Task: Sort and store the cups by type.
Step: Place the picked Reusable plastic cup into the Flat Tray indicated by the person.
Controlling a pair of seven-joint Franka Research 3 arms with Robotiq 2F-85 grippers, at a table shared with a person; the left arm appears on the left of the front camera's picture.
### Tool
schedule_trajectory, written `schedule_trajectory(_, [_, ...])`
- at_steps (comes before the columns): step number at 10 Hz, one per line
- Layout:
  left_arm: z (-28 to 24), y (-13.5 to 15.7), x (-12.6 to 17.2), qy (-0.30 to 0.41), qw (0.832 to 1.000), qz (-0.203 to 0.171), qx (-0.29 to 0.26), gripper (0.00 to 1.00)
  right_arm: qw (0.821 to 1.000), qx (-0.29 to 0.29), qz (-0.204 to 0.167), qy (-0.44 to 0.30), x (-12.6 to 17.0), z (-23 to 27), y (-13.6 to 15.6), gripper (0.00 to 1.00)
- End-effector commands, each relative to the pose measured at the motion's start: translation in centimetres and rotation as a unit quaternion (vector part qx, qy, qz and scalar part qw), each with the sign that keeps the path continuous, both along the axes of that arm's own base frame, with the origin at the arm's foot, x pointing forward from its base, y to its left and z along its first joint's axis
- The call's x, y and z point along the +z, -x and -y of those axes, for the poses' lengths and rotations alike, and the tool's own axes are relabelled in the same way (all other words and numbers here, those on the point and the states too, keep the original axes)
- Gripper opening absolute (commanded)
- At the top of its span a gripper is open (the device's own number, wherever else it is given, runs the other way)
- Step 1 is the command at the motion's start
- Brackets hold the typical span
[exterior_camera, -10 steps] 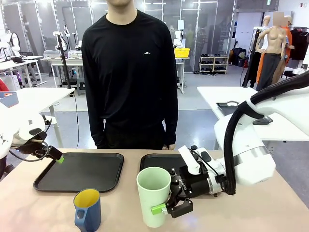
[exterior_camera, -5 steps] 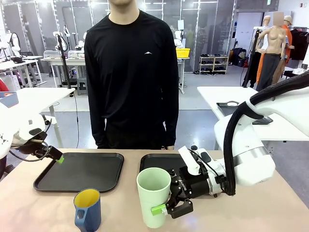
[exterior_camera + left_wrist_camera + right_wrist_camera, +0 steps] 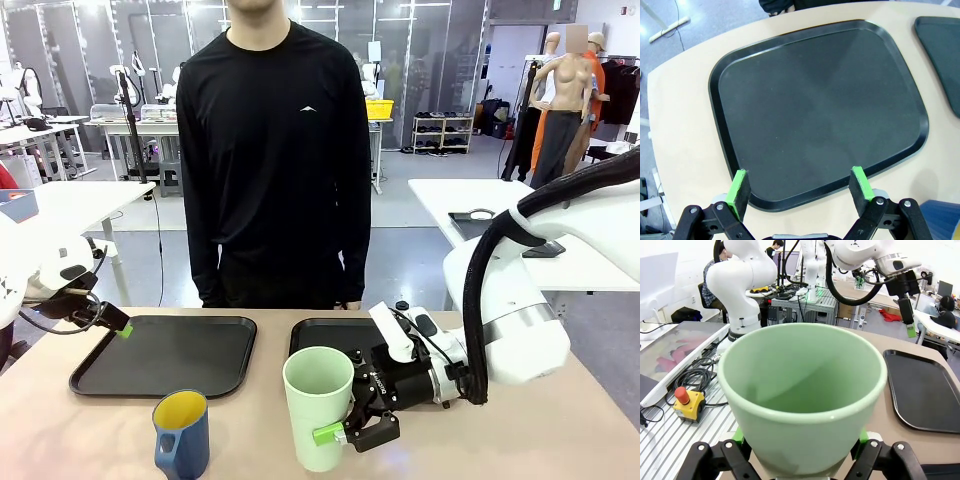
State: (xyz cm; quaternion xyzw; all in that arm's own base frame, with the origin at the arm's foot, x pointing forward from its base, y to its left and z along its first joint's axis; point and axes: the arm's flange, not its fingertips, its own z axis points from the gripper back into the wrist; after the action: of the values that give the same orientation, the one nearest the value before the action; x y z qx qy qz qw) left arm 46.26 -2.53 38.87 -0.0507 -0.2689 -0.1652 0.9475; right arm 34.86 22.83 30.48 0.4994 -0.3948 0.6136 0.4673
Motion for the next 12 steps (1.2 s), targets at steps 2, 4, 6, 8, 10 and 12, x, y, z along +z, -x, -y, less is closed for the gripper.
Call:
schedule_trajectory(2, [-0.08, -0.05, 0.09, -0.001, 1.0, 0.001, 0.0, 1.0, 1.0, 0.002, 0.001, -0.003, 0.07, -0.22, -0.19, 0.58])
schedule_trajectory(4, [-0.08, -0.05, 0.09, -0.001, 1.0, 0.001, 0.0, 1.0, 1.0, 0.002, 0.001, -0.003, 0.07, -0.22, -0.19, 0.58])
schedule_trajectory(6, [-0.08, -0.05, 0.09, -0.001, 1.0, 0.001, 0.0, 1.0, 1.0, 0.002, 0.001, -0.003, 0.07, -0.22, -0.19, 0.58])
schedule_trajectory(8, [-0.08, -0.05, 0.09, -0.001, 1.0, 0.001, 0.0, 1.0, 1.0, 0.002, 0.001, -0.003, 0.07, -0.22, -0.19, 0.58])
schedule_trajectory(10, [-0.08, -0.05, 0.09, -0.001, 1.0, 0.001, 0.0, 1.0, 1.0, 0.002, 0.001, -0.003, 0.07, -0.22, -0.19, 0.58])
schedule_trajectory(12, [-0.08, -0.05, 0.09, -0.001, 1.0, 0.001, 0.0, 1.0, 1.0, 0.002, 0.001, -0.003, 0.07, -0.22, -0.19, 0.58])
